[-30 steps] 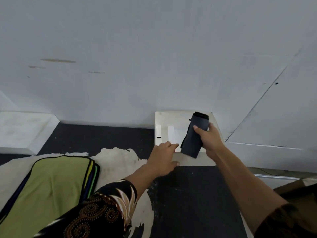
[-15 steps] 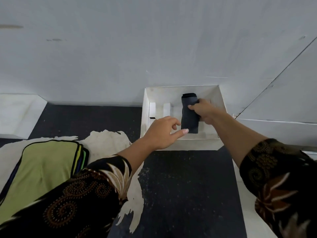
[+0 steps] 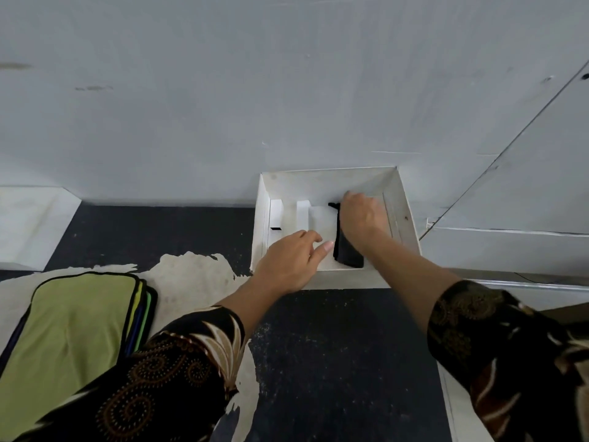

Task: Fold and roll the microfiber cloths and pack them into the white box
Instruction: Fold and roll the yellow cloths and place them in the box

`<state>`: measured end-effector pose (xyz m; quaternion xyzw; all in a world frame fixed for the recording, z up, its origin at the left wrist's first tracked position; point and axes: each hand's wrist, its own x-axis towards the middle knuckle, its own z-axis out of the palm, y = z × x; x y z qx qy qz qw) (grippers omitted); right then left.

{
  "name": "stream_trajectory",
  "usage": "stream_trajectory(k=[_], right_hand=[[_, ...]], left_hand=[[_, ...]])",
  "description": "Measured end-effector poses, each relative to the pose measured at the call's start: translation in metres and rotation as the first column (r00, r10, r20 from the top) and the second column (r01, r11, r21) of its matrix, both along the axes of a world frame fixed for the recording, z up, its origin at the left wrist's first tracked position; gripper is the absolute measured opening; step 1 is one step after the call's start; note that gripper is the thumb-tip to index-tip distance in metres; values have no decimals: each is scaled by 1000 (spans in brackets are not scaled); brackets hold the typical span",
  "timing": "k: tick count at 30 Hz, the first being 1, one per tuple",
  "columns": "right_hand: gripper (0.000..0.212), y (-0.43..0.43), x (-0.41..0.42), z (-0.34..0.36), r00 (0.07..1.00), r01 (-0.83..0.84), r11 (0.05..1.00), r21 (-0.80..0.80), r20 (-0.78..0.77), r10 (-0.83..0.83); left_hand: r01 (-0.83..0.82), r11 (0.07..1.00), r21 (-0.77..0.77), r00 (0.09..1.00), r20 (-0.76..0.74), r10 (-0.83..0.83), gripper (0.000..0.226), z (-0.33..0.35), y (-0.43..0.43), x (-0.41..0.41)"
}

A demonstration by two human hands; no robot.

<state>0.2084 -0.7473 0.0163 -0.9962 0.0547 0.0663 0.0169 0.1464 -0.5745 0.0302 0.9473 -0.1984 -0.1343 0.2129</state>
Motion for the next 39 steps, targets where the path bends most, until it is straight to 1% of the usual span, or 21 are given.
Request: stream_trajectory(k=[1,2,4,6,7,8,9,11,12,13,14,15,17,19,22,26,31,34,39], right_hand=[[25,6,0,-2,1000,-29,998,-52,5,29],[29,11,0,-4,999,-44,998,-33,-31,42],[35,19,-6,-12,976,-104,994,22,-191,106],[36,23,-14,-23,908,-141,987,80,-386,161],[37,22,-15,-26,874,-135,985,106,-455,169],[35,21,-15,-26,849,-136,982,127,-496,182],[31,21,-14,-25,842,-129,980,152,-504,189],[26,21,-9,-23,865,-93,977,193,-470,176],[32,19,-8,-22,881,-78,979,190,-446,157],[42,17,-7,-25,897,-52,984,168,-426,120],[52,16,-5,-29,906,-23,991,129,-417,75],[57,16,-4,-30,901,-8,996,93,-432,48],[57,17,-3,-29,863,-12,998,67,-504,44],[50,18,-2,-21,827,-41,997,70,-557,73],[48,17,6,-16,824,-83,993,80,-555,113],[60,11,11,-11,822,-68,992,111,-558,119],[59,11,1,-9,835,-30,993,114,-544,87],[56,9,-9,2,870,11,985,173,-487,75],[53,14,-26,33,964,47,963,264,-265,25]], left_hand=[[-1,1000,3,1000,5,1,59,0,-1,0],[-4,1000,4,1000,4,4,60,0,0,1],[-3,1000,4,1000,4,3,61,-1,0,1],[-3,1000,8,1000,8,3,60,-2,1,0],[-4,1000,11,1000,9,4,59,-2,1,0],[-3,1000,12,1000,9,3,59,-3,0,0],[-5,1000,10,1000,6,5,58,-4,1,0],[-2,1000,-2,1000,4,2,59,-4,1,0],[-1,1000,-5,1000,2,1,59,-5,1,0],[1,1000,-5,1000,-2,-1,60,-5,1,-1],[4,1000,-4,1000,-3,-4,60,-5,1,-1],[6,1000,-4,1000,-4,-6,59,-4,1,-1],[8,1000,-7,1000,-1,-8,59,-4,-1,0],[7,1000,-7,1000,2,-7,59,-4,0,0],[10,1000,1,1000,-7,-10,59,-5,1,1],[11,1000,-3,1000,-12,-11,57,-5,2,1],[23,1000,-14,1000,-12,-23,54,-6,2,2],[25,998,-51,1000,-6,-26,49,-4,4,2],[32,997,-67,994,107,-25,43,6,14,-1]])
